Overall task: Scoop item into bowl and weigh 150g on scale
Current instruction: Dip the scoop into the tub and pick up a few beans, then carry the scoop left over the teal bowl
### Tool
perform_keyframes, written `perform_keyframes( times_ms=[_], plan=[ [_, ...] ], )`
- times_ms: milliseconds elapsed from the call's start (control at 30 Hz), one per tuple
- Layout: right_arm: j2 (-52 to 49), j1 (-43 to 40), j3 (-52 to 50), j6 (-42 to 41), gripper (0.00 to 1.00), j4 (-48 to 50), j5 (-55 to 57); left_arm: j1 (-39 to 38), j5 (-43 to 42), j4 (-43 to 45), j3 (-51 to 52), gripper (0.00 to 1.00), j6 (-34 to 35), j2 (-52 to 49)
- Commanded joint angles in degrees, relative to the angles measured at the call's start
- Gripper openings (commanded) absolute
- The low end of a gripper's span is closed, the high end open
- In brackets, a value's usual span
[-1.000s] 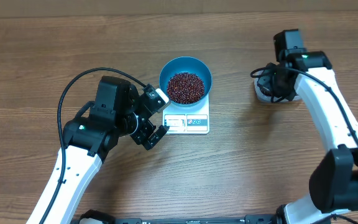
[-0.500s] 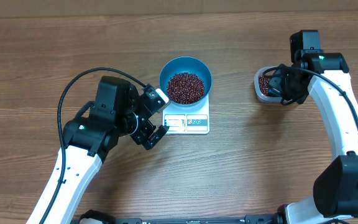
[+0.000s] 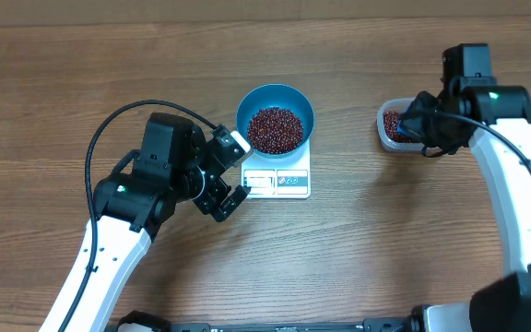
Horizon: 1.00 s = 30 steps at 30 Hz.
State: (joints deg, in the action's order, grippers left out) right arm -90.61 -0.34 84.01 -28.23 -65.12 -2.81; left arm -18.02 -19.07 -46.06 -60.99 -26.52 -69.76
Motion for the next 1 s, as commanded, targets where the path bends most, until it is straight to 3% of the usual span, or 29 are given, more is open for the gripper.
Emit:
perform_keyframes(
  times_ms=[0, 300, 567, 967],
  plan=[
    [4.1, -0.1, 2.0, 2.3, 0.04, 0.6, -4.4, -0.4, 0.0, 0.0, 0.5, 1.0, 0.8, 0.1],
    [7.1, 1.3, 2.0, 10.8, 0.04, 2.1, -17.9, -0.4, 0.0, 0.0, 0.5, 0.99, 0.8, 0.1],
    [7.1, 9.9, 1.9, 12.5, 0.04, 6.8, -17.4, -0.4, 0.0, 0.0, 0.5, 1.0, 0.8, 0.1],
    [5.5, 23.2, 1.9, 12.0, 0.04, 12.1, -5.7, -0.4, 0.0, 0.0, 0.5, 1.0, 0.8, 0.1]
  ],
)
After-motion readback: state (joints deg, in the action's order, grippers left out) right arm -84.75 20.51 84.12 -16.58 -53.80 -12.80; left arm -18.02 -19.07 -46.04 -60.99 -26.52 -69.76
